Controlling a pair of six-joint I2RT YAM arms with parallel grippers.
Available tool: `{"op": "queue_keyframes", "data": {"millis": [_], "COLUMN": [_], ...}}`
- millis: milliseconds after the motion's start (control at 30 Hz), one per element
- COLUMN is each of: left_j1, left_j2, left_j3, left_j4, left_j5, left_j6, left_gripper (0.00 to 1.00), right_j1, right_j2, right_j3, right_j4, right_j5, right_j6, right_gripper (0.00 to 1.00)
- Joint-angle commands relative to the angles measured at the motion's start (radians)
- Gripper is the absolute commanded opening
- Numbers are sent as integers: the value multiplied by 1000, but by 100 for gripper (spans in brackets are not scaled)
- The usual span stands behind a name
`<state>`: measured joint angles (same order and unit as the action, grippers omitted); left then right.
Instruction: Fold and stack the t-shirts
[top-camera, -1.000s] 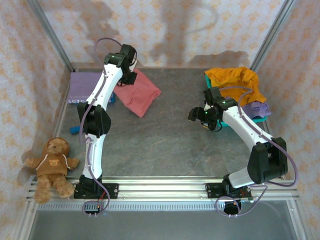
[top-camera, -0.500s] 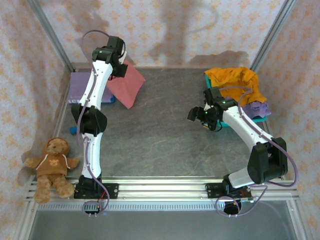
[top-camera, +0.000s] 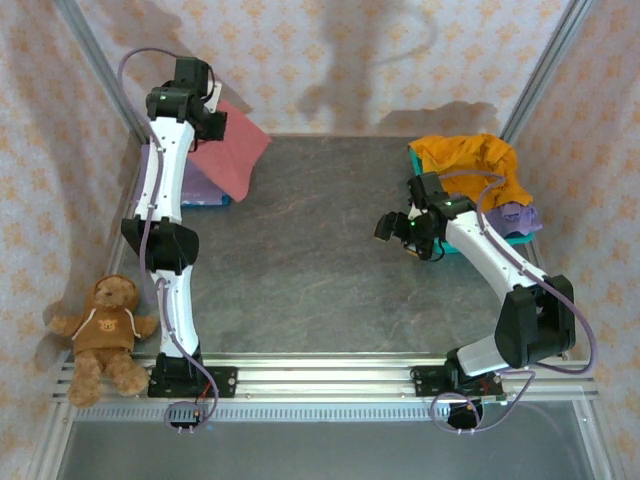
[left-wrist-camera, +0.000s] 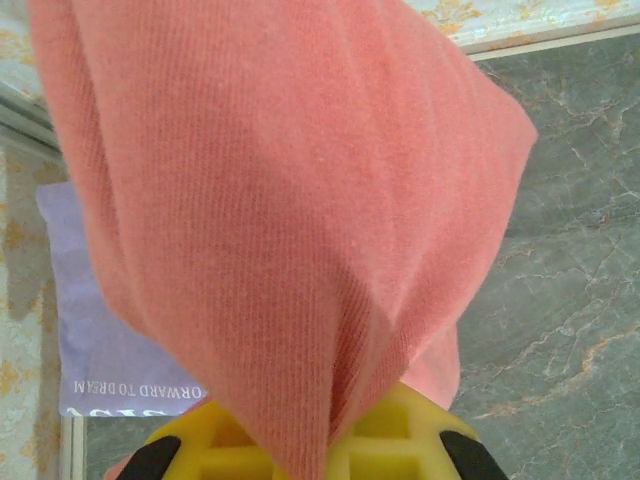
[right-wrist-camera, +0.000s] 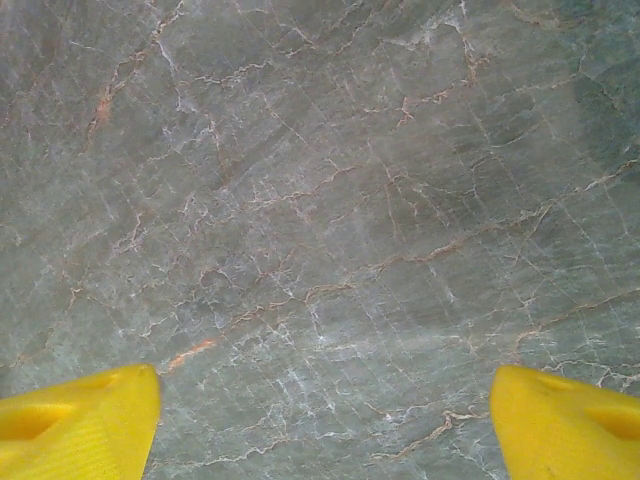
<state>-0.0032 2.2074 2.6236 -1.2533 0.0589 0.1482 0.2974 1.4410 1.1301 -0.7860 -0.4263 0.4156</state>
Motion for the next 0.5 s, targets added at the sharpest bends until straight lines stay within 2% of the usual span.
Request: {"op": "queue_keyframes", "data": {"millis": [0, 467], "left_j1": [30, 107], "left_j2": [-72, -33], "left_j3": [33, 5], "left_j4": [12, 17], "left_j5": [45, 77], "left_j6": [-12, 10], "left_gripper": [0, 0], "right_j1": [-6, -6], "right_j2": [7, 1], "right_j3": [43, 72], "right_j4": [-19, -54], "right_j5": [5, 24], "right_j6": [2, -1], "right_gripper": [86, 87]}}
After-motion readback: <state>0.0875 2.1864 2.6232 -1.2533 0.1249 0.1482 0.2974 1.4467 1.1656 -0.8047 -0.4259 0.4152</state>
